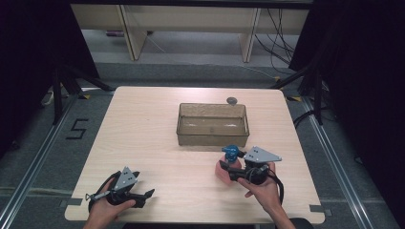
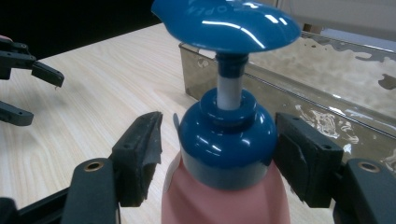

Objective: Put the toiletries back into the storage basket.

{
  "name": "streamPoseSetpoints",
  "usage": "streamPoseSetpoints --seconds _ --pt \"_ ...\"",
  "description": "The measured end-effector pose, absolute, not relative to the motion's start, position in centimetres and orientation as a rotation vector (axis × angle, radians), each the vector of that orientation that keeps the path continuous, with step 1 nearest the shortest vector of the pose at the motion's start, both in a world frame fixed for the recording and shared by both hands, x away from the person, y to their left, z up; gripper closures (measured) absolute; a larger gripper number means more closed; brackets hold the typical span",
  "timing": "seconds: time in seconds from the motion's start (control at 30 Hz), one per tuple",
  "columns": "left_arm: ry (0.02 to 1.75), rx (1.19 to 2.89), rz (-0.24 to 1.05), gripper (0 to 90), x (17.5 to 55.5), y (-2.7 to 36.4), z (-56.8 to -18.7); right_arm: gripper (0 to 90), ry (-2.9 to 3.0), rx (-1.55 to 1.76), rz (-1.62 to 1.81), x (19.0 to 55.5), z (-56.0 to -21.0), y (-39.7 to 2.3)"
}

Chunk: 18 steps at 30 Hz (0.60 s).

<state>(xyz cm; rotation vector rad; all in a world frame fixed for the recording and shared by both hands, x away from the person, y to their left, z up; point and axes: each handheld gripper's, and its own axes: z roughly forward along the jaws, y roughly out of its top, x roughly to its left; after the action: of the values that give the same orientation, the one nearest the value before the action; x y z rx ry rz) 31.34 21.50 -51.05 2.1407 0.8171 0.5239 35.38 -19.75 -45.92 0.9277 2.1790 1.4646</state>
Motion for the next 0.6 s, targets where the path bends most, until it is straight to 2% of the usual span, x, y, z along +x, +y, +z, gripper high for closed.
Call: streamPoseSetpoints --seconds 0.17,0.43,0.6 --pt "0.823 2.139 0.505 15.5 31.09 21.36 -50.89 36.4 2.159 0.904 1.452 35.41 -45.92 -19.64" --pt "0.829 2.135 0.507 15.5 31.14 21.37 -50.93 47.1 2.155 0.908 1.447 35.68 -45.83 -19.86" --pt "0.834 2.127 0.506 15.5 31.12 21.4 -50.97 48.7 2.142 0.901 1.43 35.6 -45.79 -19.9"
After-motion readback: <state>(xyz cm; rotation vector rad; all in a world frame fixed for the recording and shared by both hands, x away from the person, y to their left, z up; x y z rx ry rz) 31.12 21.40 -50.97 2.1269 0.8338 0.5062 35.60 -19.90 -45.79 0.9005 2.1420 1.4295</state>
